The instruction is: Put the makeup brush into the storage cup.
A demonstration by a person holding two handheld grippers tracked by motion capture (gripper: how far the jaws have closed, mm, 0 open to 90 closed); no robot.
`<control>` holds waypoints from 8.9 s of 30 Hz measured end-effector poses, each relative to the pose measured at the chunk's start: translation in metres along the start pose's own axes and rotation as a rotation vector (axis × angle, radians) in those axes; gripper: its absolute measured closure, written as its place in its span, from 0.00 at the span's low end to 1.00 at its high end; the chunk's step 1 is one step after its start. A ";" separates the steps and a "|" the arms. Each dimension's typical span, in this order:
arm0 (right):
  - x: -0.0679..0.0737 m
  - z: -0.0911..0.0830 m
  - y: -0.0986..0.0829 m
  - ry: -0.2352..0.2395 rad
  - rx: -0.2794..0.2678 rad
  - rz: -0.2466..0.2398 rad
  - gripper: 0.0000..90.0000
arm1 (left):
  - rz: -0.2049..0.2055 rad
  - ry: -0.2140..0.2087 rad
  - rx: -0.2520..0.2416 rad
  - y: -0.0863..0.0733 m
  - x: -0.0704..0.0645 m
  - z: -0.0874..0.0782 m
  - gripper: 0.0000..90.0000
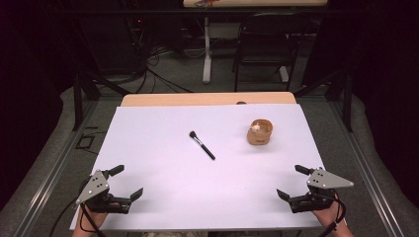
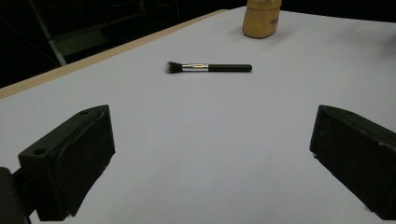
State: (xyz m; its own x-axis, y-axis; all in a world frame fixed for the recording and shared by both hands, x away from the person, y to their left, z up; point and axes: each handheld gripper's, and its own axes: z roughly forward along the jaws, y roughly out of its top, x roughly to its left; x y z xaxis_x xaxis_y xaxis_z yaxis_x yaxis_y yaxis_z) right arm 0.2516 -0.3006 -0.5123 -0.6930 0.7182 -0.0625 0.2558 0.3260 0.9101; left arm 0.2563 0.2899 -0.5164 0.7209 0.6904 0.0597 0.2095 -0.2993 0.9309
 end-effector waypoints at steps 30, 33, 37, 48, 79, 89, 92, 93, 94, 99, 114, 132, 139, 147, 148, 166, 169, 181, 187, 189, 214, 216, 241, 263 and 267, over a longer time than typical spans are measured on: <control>0.007 0.025 0.012 0.004 0.069 0.023 0.00 | -0.003 -0.014 0.004 0.000 0.000 0.003 0.00; 0.011 0.031 0.015 0.016 0.074 0.017 0.00 | -0.002 -0.015 0.003 0.000 -0.001 0.003 0.00; 0.015 0.038 0.018 0.024 0.083 0.002 0.00 | -0.002 -0.016 0.004 0.000 -0.001 0.003 0.00; 0.018 0.064 0.028 0.051 0.118 -0.024 0.00 | -0.001 -0.017 0.004 0.000 -0.001 0.002 0.00; 0.020 0.105 0.048 0.100 0.173 -0.021 0.00 | -0.002 -0.023 0.004 0.000 -0.001 0.004 0.00; 0.020 0.123 0.056 0.121 0.180 -0.012 0.00 | -0.004 -0.021 0.003 0.000 0.000 0.003 0.00; 0.021 0.129 0.062 0.135 0.170 -0.004 0.00 | 0.000 -0.021 0.002 0.000 -0.001 0.002 0.00; 0.021 0.129 0.062 0.135 0.170 -0.004 0.00 | 0.001 -0.022 0.002 0.000 -0.001 0.002 0.00; 0.021 0.132 0.065 0.145 0.167 -0.001 0.00 | 0.000 -0.025 0.003 0.000 -0.001 0.003 0.00; 0.021 0.140 0.072 0.159 0.155 0.017 0.00 | 0.001 -0.025 0.006 0.000 -0.001 0.003 0.00; 0.032 0.174 0.097 0.211 0.197 -0.011 0.00 | 0.003 -0.024 0.007 0.000 -0.002 0.002 0.00; 0.032 0.203 0.113 0.240 0.263 -0.030 0.00 | 0.000 -0.027 0.007 0.000 -0.001 0.002 0.00; 0.032 0.213 0.119 0.250 0.269 -0.025 0.00 | -0.001 -0.029 0.006 0.000 0.000 0.002 0.00; 0.032 0.226 0.125 0.253 0.280 -0.020 0.00 | -0.006 -0.028 0.003 0.000 -0.001 0.002 0.00; 0.032 0.229 0.126 0.257 0.286 -0.019 0.00 | -0.006 -0.027 0.003 0.000 0.000 0.002 0.00; 0.030 0.258 0.139 0.266 0.360 -0.007 0.00 | -0.008 -0.033 0.002 -0.001 0.000 0.002 0.00; 0.031 0.260 0.141 0.269 0.368 -0.011 0.00 | -0.009 -0.033 0.001 -0.001 0.000 0.002 0.00; 0.032 0.274 0.149 0.279 0.411 -0.014 0.00 | -0.009 -0.032 0.002 -0.001 0.000 0.002 0.00; 0.032 0.282 0.152 0.273 0.444 -0.018 0.00 | -0.009 -0.031 0.004 -0.001 0.001 0.002 0.00; 0.033 0.284 0.153 0.269 0.452 -0.009 0.00 | -0.010 -0.030 0.005 -0.001 0.001 0.002 0.00; 0.036 0.308 0.149 0.135 0.602 0.011 0.38 | -0.014 -0.031 0.005 -0.001 0.000 0.002 0.00; 0.036 0.309 0.148 0.133 0.612 0.015 0.43 | -0.014 -0.031 0.005 -0.001 0.001 0.002 0.00; 0.040 0.319 0.139 0.113 0.706 0.037 0.69 | -0.013 -0.030 0.007 -0.001 0.000 0.001 0.00; 0.049 0.334 0.134 0.053 0.757 -0.003 0.82 | -0.009 -0.036 0.010 -0.001 0.000 0.001 0.00; 0.049 0.335 0.133 0.050 0.763 -0.008 0.83 | -0.010 -0.036 0.009 -0.001 0.000 0.001 0.00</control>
State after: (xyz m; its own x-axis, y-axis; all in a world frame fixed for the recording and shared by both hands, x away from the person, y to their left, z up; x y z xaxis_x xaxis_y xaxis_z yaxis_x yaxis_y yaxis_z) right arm 0.4778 -0.0159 -0.5319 -0.7220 0.6911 -0.0324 0.6327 0.6785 0.3732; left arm 0.2570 0.2895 -0.5176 0.7422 0.6692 0.0374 0.2226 -0.2988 0.9280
